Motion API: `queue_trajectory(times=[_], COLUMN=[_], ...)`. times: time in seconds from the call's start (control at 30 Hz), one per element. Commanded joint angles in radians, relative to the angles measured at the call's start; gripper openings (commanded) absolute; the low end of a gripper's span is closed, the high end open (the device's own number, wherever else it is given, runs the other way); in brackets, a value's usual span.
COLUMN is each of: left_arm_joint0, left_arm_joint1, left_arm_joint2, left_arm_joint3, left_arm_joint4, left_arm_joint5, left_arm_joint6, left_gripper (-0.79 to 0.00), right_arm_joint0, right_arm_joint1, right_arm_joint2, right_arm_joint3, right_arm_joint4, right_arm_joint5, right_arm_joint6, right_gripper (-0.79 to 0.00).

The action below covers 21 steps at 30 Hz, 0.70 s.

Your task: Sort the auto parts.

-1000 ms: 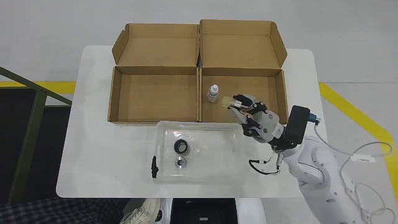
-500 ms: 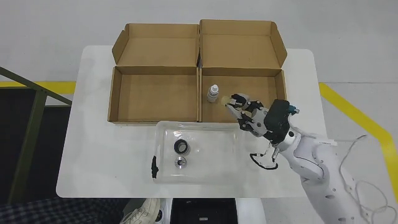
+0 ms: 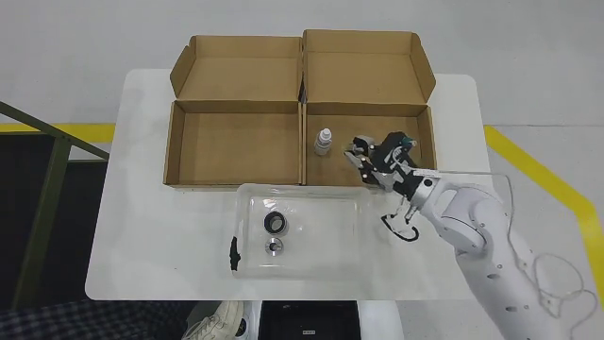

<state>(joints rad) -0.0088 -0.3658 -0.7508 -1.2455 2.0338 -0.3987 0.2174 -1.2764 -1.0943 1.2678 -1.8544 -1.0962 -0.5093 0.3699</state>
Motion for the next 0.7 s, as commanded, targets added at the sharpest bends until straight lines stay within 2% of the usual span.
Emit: queue_trajectory(times=[0.0,0.3,0.67], left_arm_joint0=[0.000,0.000,0.000], left_arm_joint1=[0.000,0.000,0.000], left_arm_joint2=[0.000,0.000,0.000], left_arm_joint3=[0.000,0.000,0.000], left_arm_joint4=[0.000,0.000,0.000], left_arm_joint5=[0.000,0.000,0.000], left_arm_joint6=[0.000,0.000,0.000], left_gripper=[0.000,0.000,0.000], right_arm_joint0=[0.023,0.133,0.246], right_arm_joint1=[-0.001,-0.011,-0.031], right_arm_joint2=[-0.011,-0.075,-0.173], right_arm_joint3=[0.019,0.112,0.222], right_arm_joint4=[-0.004,-0.051,-0.077], right_arm_joint5=[0.003,0.032,0.028], right_arm_joint6=[0.046,0.174,0.253], right_gripper=[-0.785,-0.785,-0.785])
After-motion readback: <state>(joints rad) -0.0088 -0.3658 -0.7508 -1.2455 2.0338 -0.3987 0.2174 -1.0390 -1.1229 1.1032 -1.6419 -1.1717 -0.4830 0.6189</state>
